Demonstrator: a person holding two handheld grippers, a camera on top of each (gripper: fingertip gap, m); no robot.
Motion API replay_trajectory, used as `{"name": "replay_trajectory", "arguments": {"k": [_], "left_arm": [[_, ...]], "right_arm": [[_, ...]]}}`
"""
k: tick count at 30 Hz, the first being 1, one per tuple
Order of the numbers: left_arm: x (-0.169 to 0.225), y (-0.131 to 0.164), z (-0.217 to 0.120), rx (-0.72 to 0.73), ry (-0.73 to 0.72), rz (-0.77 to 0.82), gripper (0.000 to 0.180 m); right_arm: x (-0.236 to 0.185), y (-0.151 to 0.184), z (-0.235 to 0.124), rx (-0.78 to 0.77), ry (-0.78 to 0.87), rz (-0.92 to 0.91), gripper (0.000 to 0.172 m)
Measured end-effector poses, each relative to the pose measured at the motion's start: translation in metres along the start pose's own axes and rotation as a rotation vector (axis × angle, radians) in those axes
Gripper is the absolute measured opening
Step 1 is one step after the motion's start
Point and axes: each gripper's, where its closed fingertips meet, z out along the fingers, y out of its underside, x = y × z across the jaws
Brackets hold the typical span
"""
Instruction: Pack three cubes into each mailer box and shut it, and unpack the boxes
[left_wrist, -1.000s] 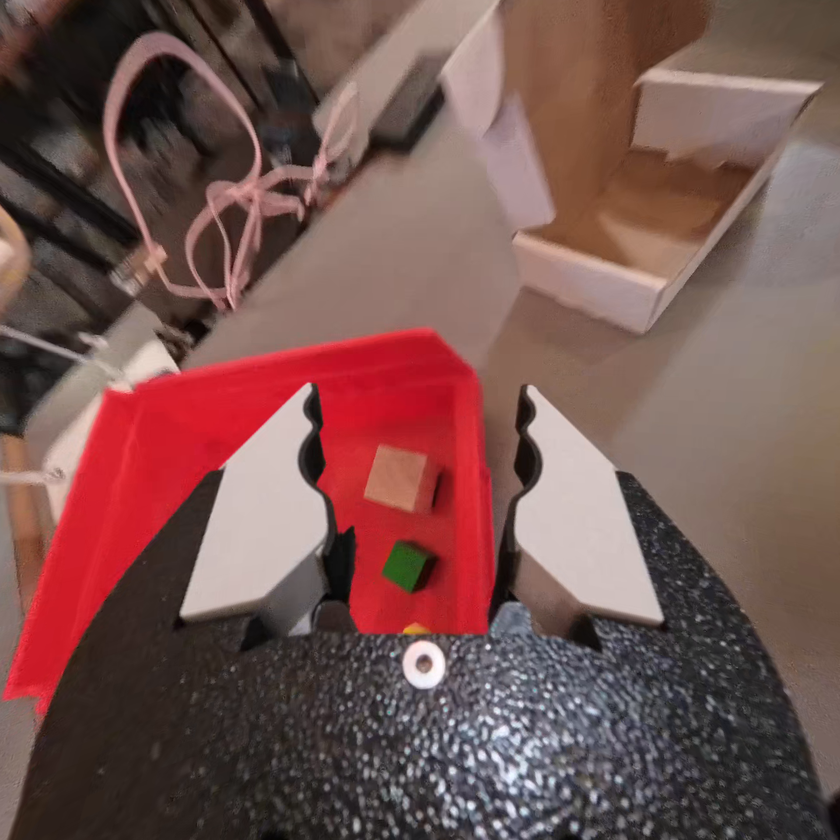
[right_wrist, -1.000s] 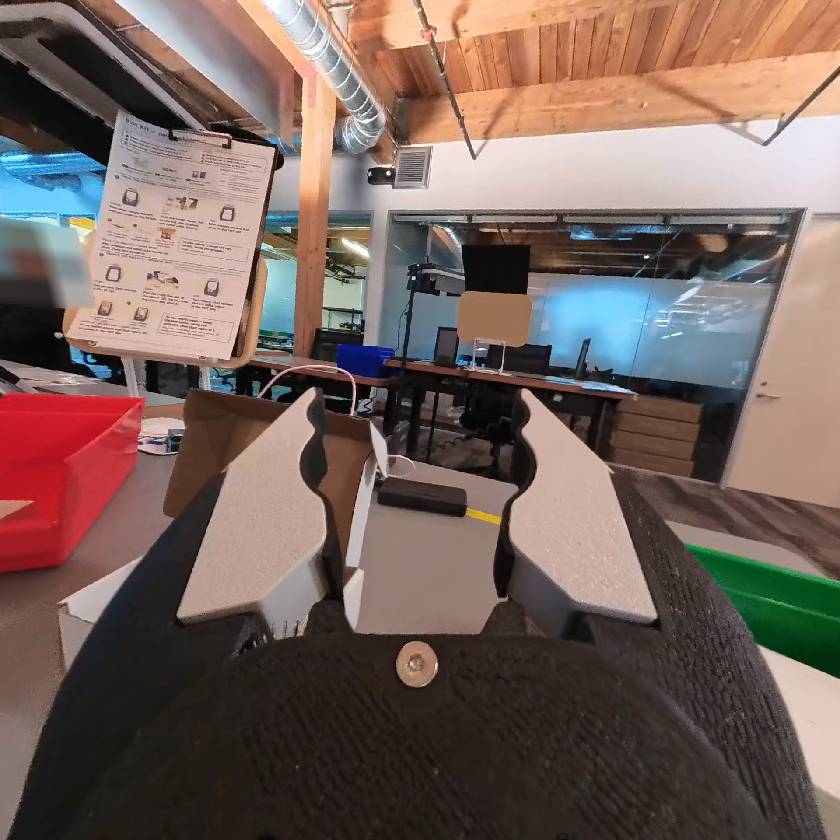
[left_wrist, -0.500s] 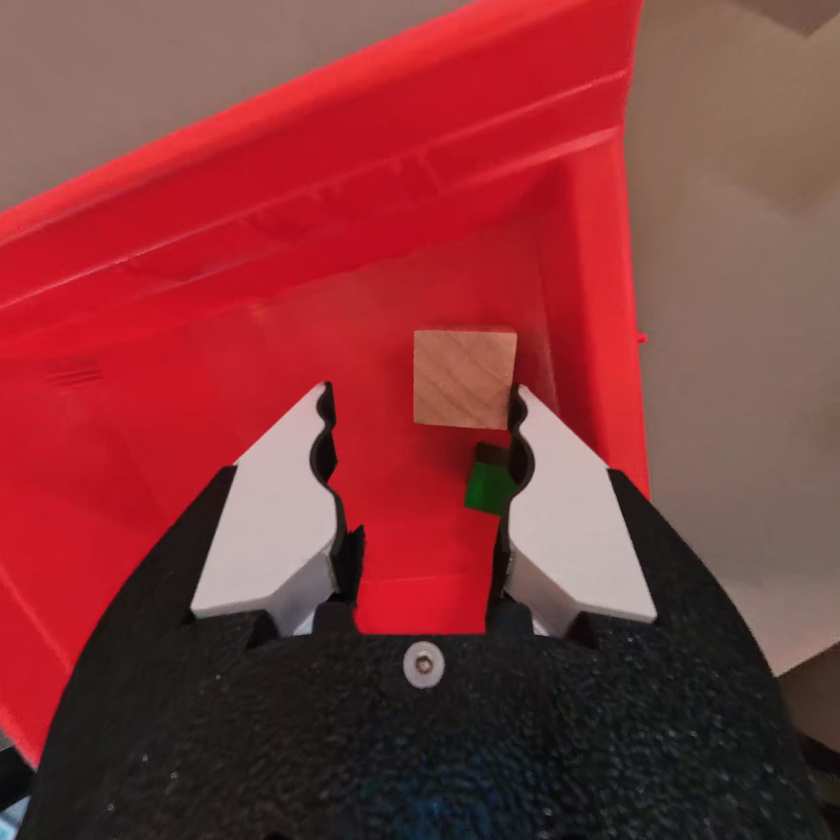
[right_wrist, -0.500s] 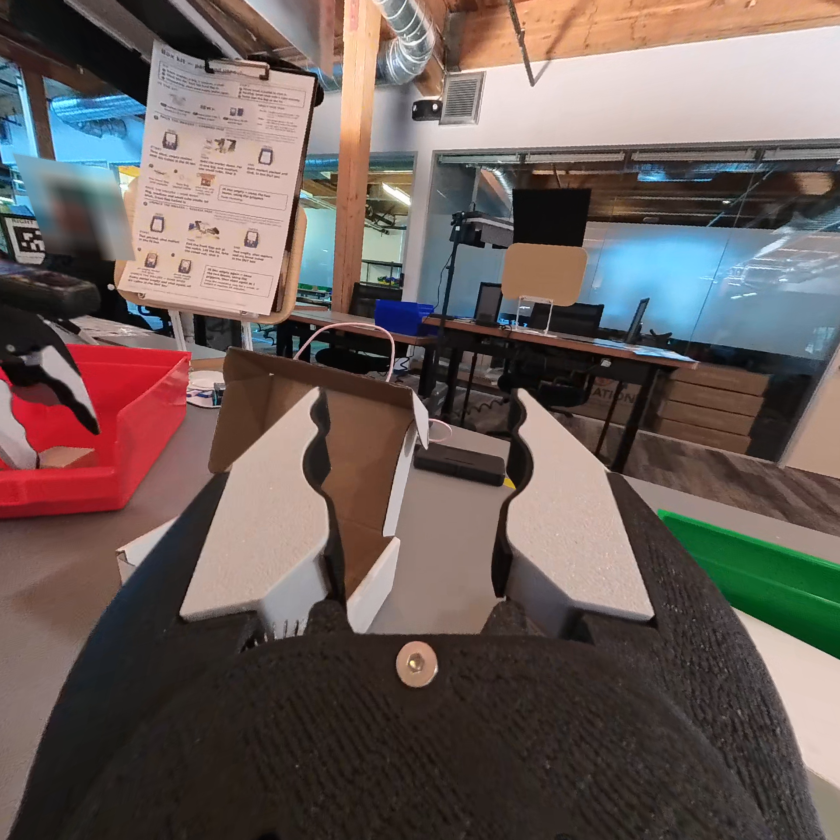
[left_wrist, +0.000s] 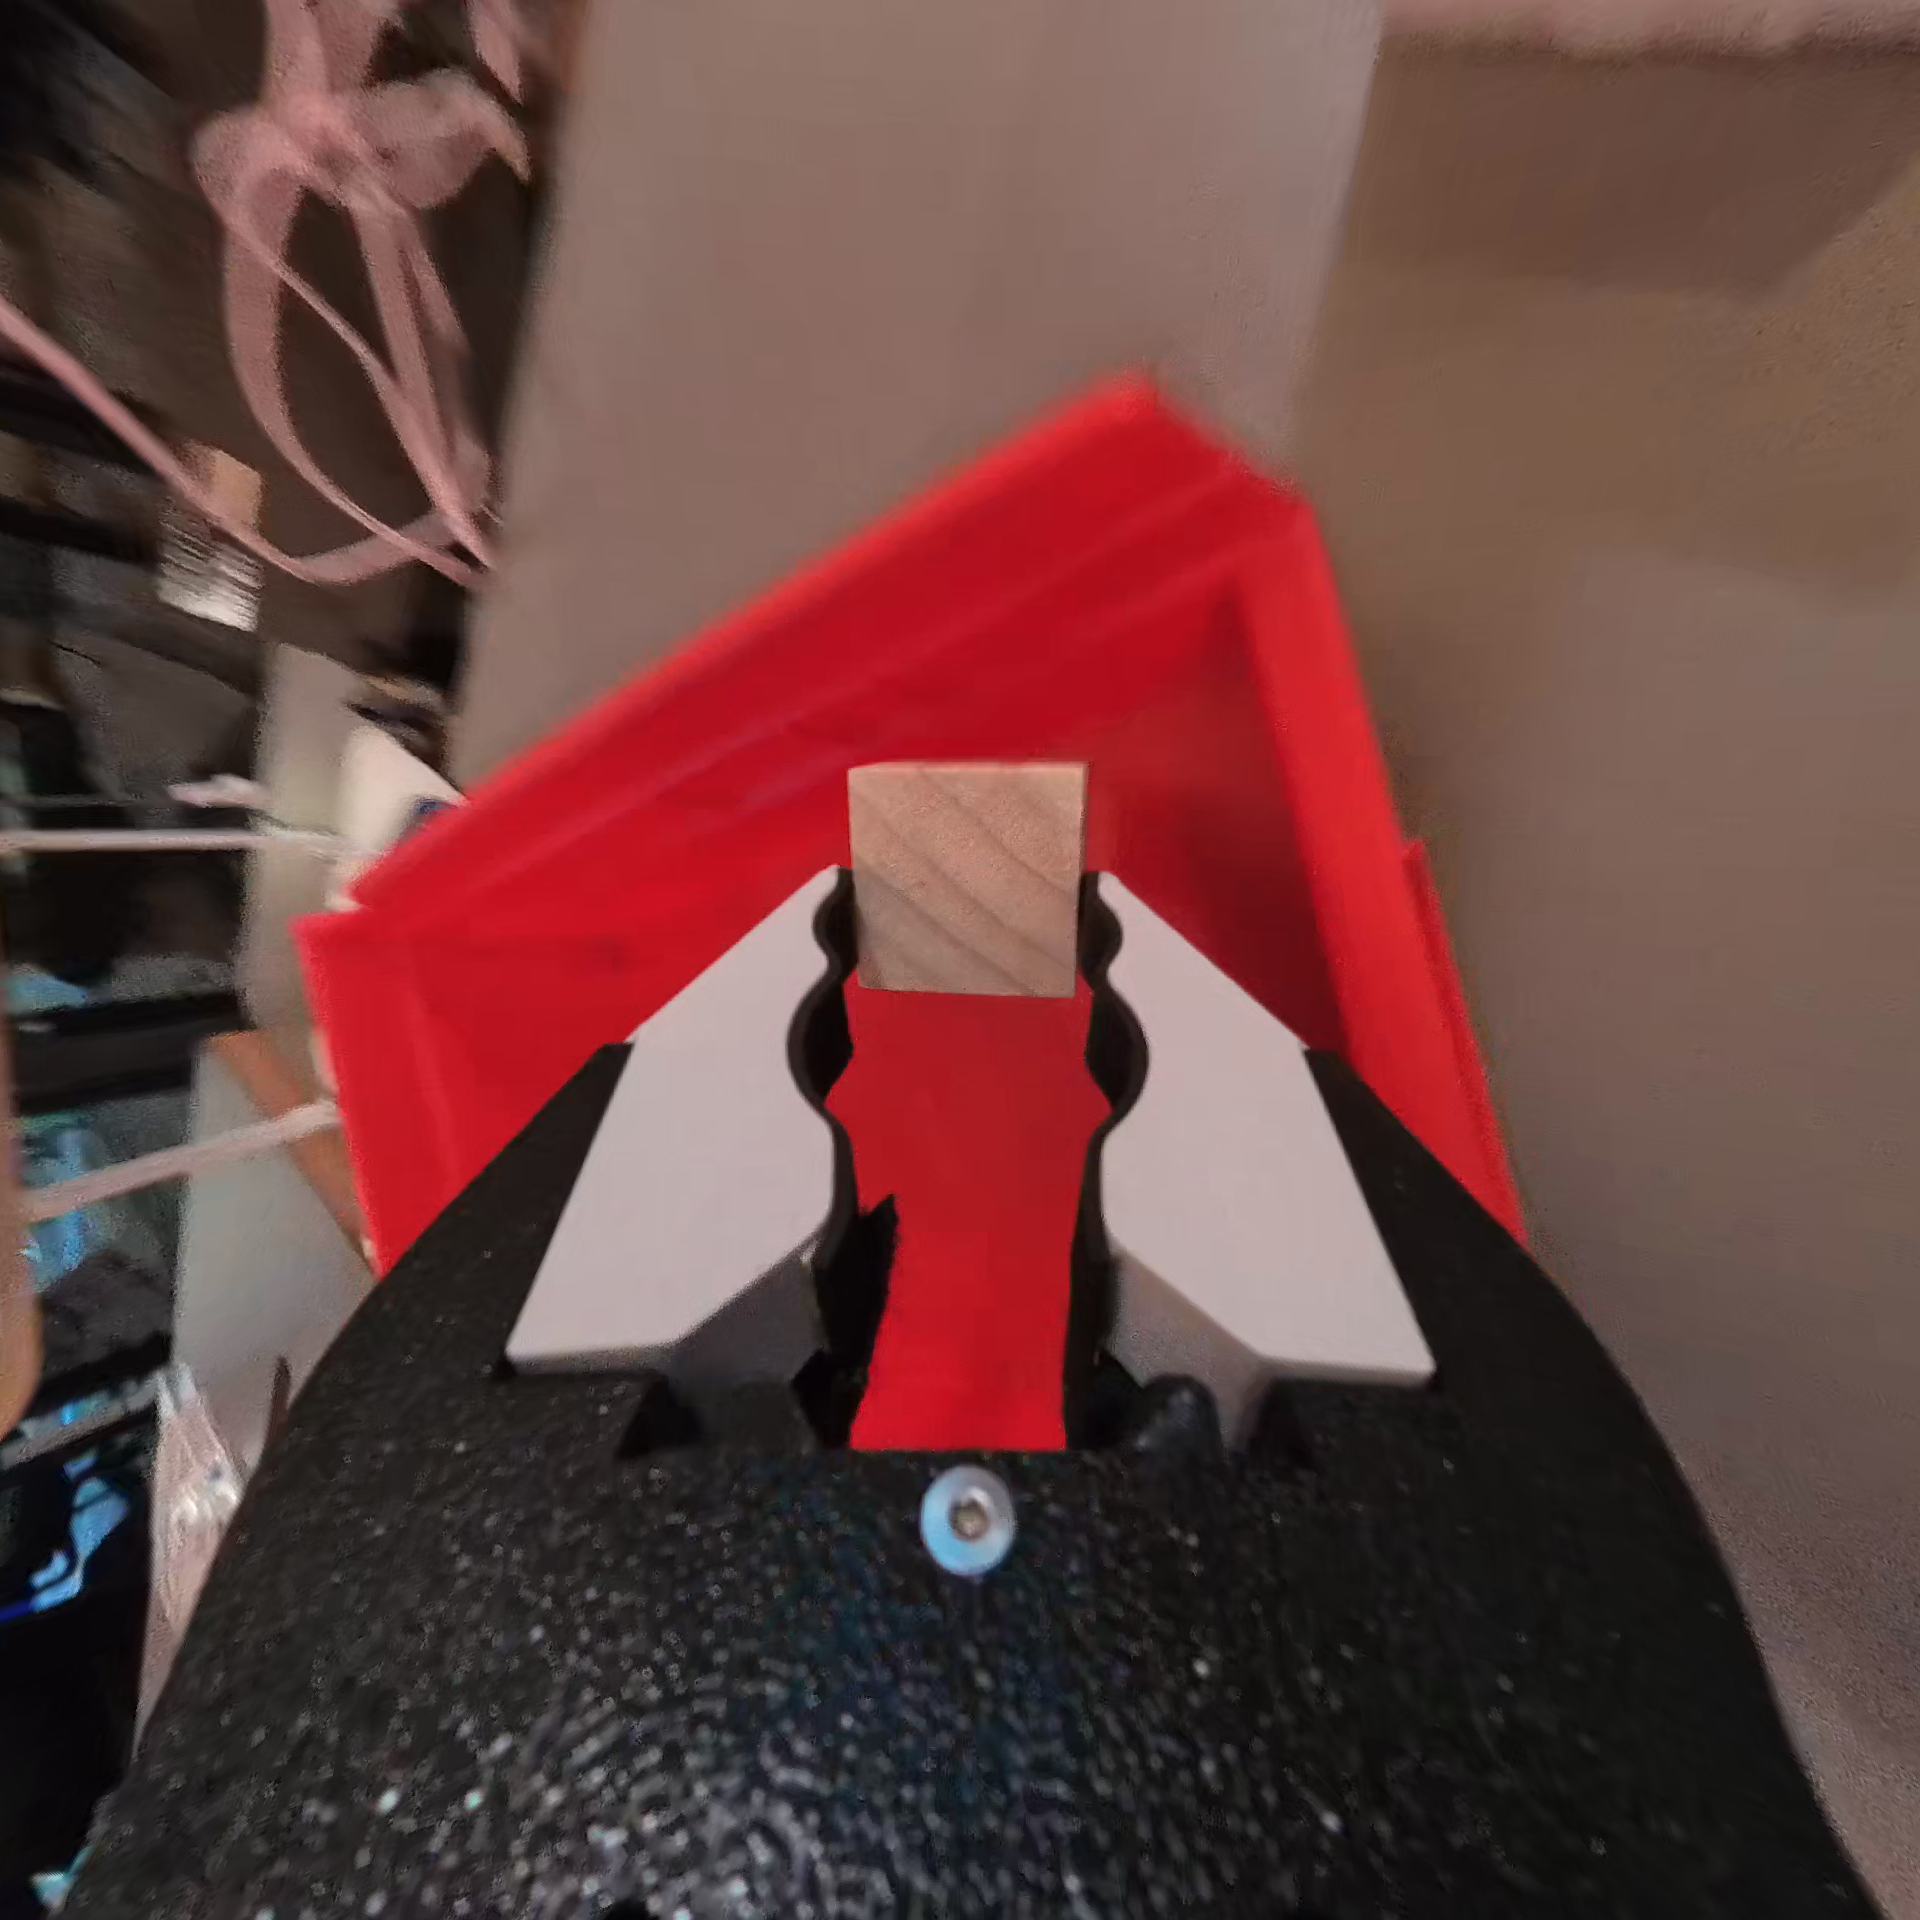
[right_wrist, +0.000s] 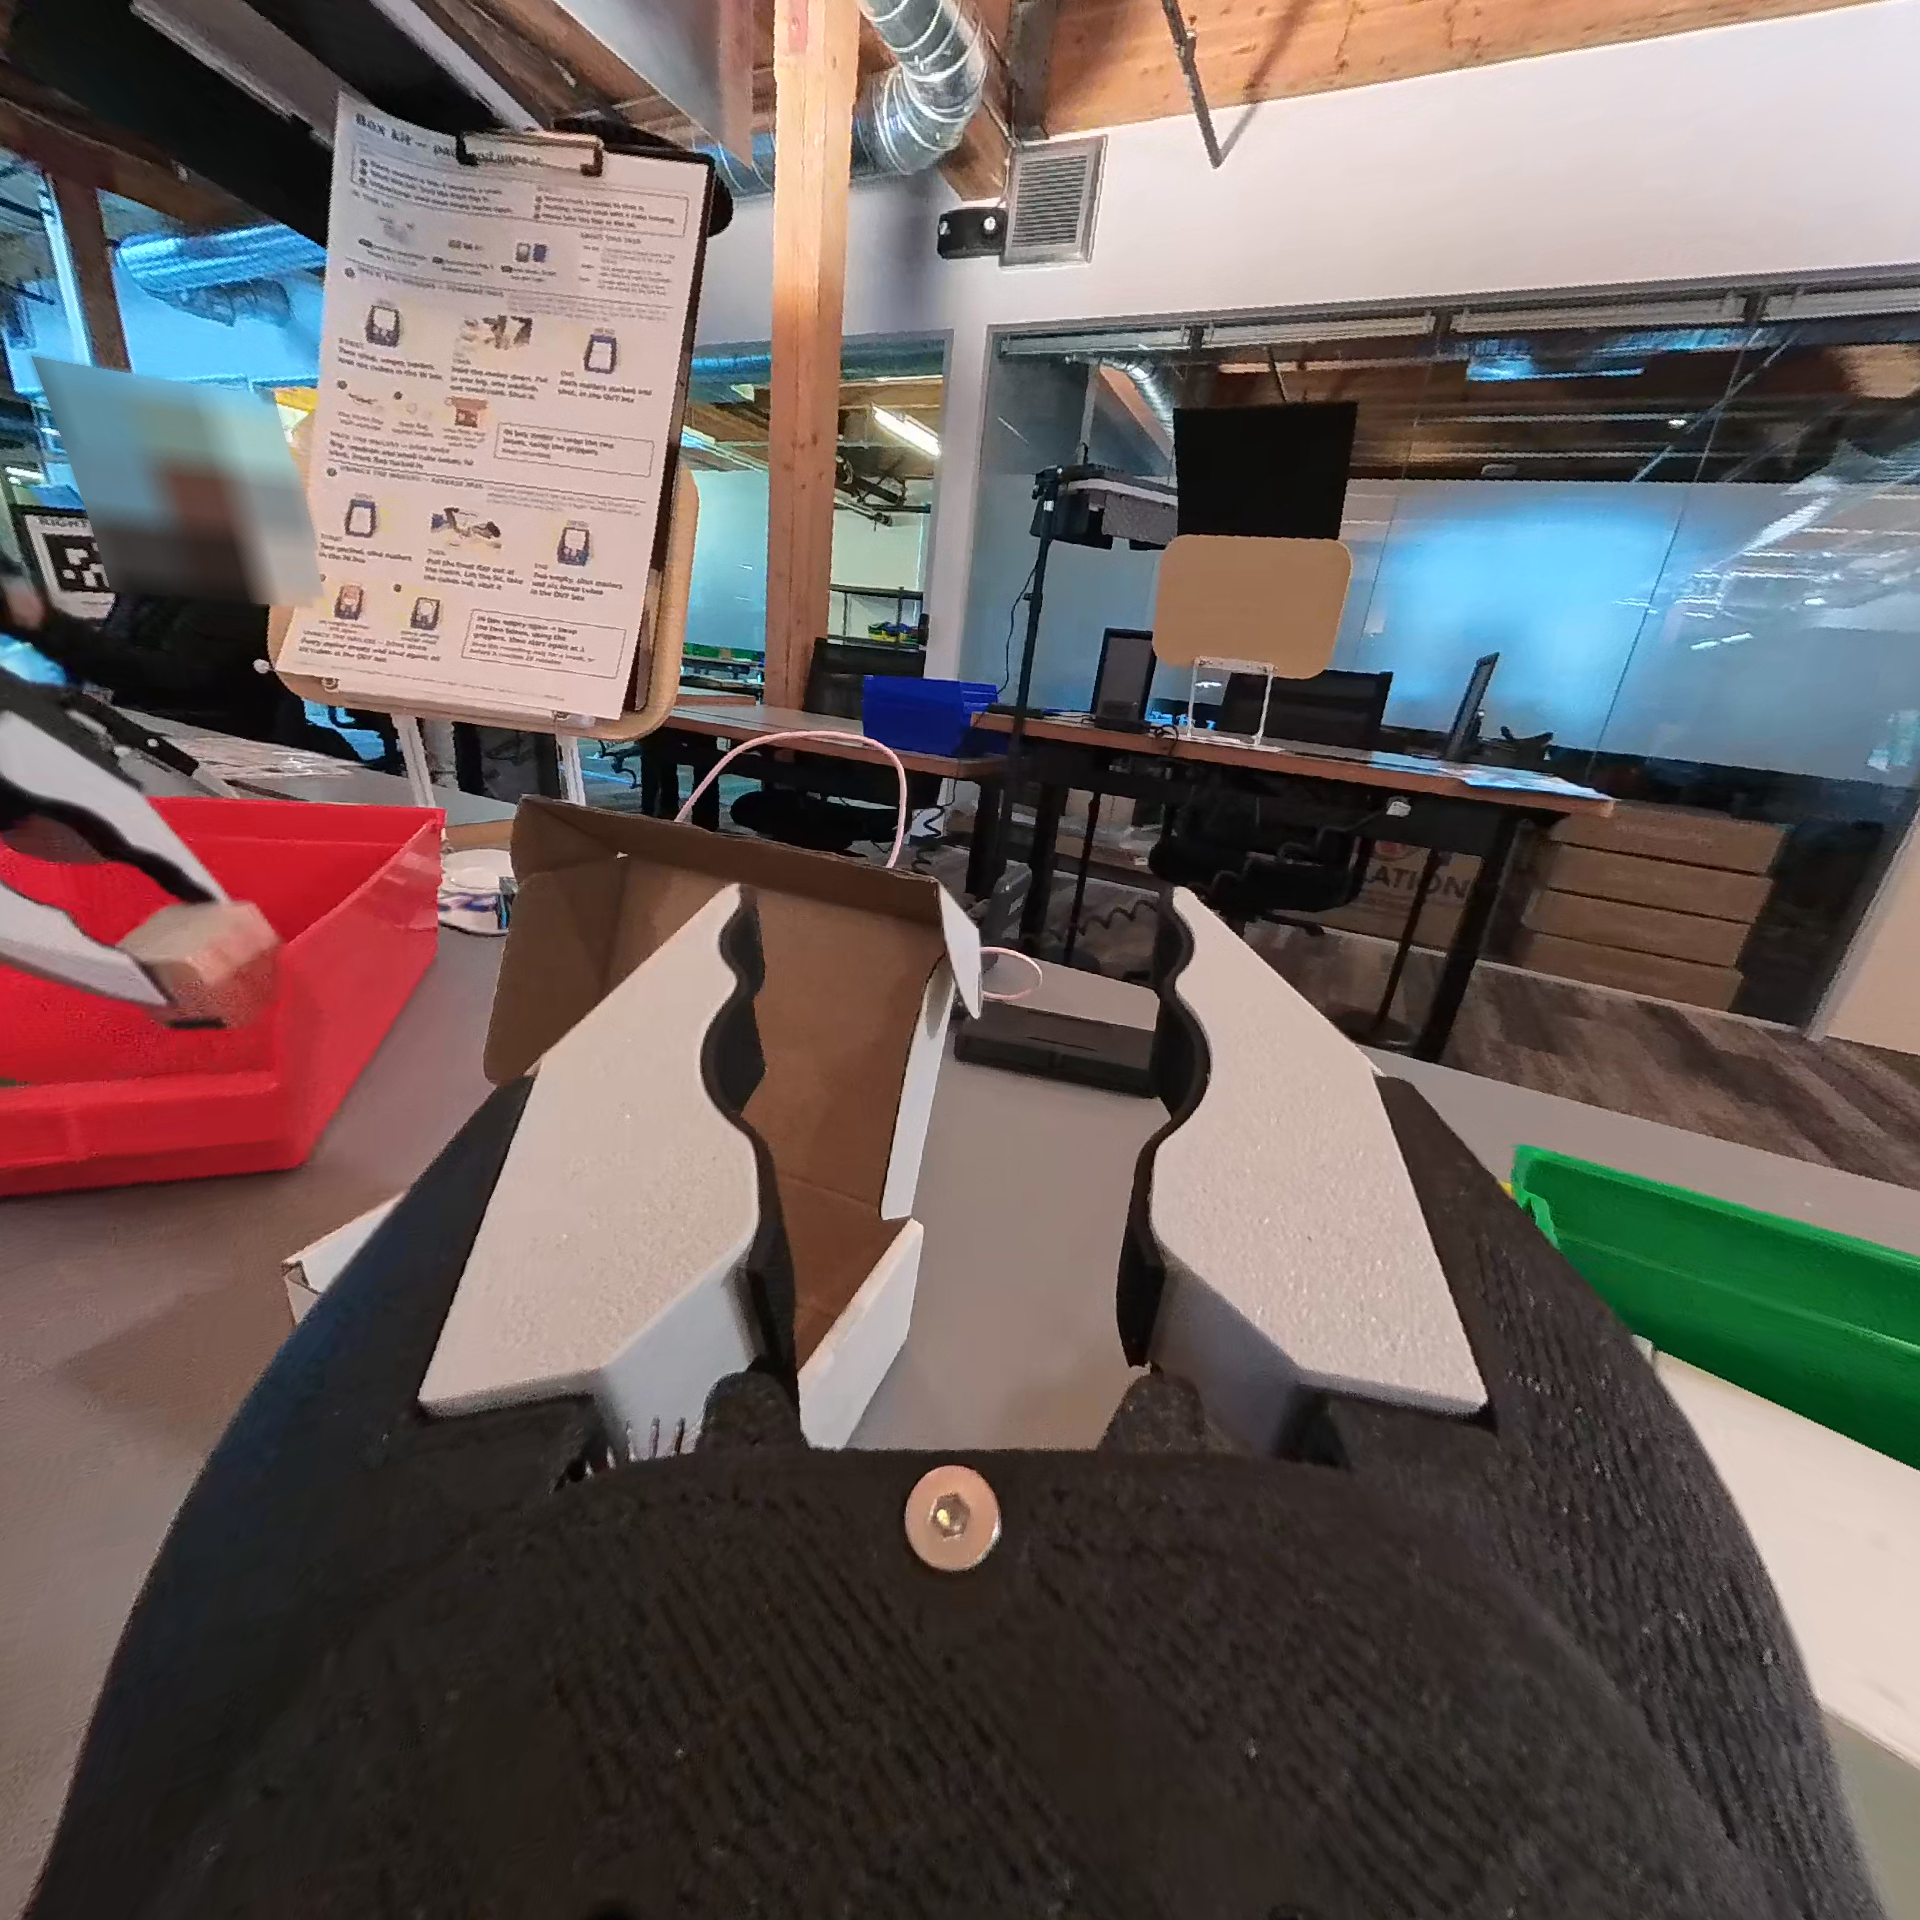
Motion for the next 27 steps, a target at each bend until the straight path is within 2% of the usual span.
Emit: {"name": "replay_trajectory", "arguments": {"k": [3,7,10,13,15,19,22,25,27], "left_arm": [[0.005,-0.057,-0.042,0.249,-0.170,0.013,0.041],[0.035,-0.135,-0.079,0.470,-0.354,0.150,0.041],[0.075,-0.185,-0.073,0.537,-0.296,0.229,0.041],[0.104,-0.220,-0.047,0.528,-0.167,0.247,0.041],[0.112,-0.236,-0.028,0.506,-0.103,0.212,0.041],[0.132,-0.253,0.008,0.394,0.096,0.156,0.042],[0.140,-0.255,0.030,0.282,0.201,0.149,0.042],[0.139,-0.256,0.046,0.217,0.210,0.183,0.042],[0.146,-0.251,0.053,0.165,0.273,0.204,0.042]], "right_arm": [[0.003,-0.001,-0.001,0.004,0.009,0.016,0.074],[0.005,-0.002,-0.002,0.014,0.013,0.032,0.073],[0.009,-0.002,-0.003,0.013,0.027,0.030,0.072],[0.018,-0.019,-0.013,0.099,0.097,0.014,0.060],[0.024,-0.033,-0.023,0.183,0.137,0.008,0.052],[0.032,-0.042,-0.031,0.236,0.162,0.040,0.051],[0.031,-0.044,-0.032,0.251,0.147,0.060,0.046],[0.030,-0.047,-0.035,0.272,0.154,0.035,0.040],[0.030,-0.047,-0.035,0.267,0.151,0.034,0.040]]}}
